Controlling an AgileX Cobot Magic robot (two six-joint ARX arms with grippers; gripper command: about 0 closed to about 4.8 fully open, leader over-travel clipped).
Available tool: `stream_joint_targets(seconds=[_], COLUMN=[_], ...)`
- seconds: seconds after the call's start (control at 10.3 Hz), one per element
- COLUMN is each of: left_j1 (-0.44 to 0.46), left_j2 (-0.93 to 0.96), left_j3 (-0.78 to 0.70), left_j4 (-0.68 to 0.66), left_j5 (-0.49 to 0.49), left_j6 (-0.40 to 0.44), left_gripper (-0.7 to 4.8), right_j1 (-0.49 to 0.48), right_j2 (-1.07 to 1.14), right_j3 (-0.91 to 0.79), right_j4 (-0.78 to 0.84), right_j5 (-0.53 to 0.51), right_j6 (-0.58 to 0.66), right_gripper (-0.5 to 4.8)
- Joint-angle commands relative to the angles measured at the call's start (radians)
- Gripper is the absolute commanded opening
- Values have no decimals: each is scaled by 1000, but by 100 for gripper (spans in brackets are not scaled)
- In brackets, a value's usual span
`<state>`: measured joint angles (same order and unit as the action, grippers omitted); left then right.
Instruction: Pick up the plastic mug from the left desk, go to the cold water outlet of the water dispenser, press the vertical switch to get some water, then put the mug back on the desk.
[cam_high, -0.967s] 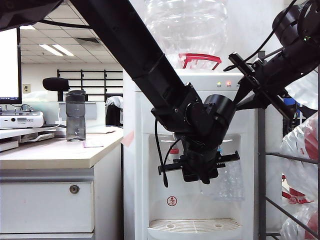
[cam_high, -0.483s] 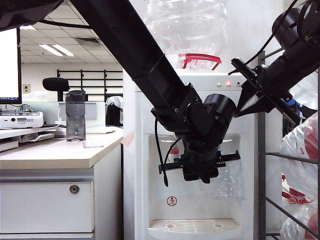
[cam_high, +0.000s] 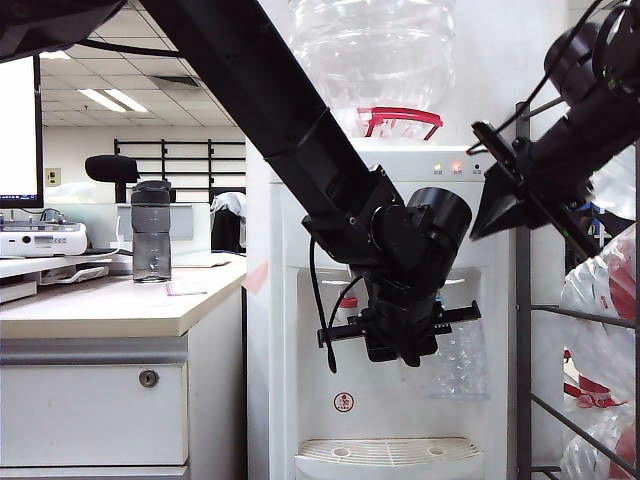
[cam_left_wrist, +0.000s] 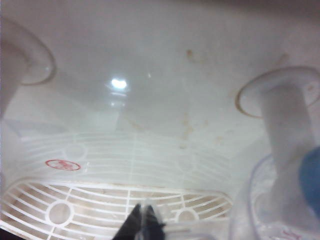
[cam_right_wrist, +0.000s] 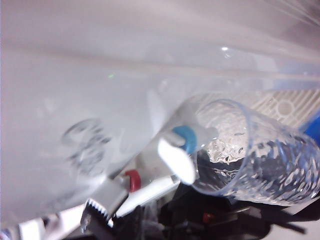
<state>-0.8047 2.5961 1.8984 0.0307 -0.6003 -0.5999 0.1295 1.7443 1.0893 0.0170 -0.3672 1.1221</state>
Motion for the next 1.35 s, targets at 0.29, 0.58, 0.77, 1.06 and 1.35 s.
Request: stream_joint_targets(seconds=[0.29,0.58,0.77,1.06,1.35], left_j1=[14,14,14,19,20], left_j2=[-9,-9,-9,-9,-9], left_j3=[5,5,5,5,5], left_j4=[28,38,38,38,43], left_j5=[21,38,38,46,64], left_j6=[0,1,2,2,2], left_gripper=[-7,-7,-7,-7,-7], right_j1=[-5,-15,-16,-16,-20], right_j2=[28,29,31,52,73], right_j3=[6,6,6,6,6], right_j4=[98,109,109,138,143], right_j5=[-49,-73,-73,-84,-172], right_j6=[-90,-384,-397,-402,-465], right_gripper=[-5,-5,-5,-5,-5])
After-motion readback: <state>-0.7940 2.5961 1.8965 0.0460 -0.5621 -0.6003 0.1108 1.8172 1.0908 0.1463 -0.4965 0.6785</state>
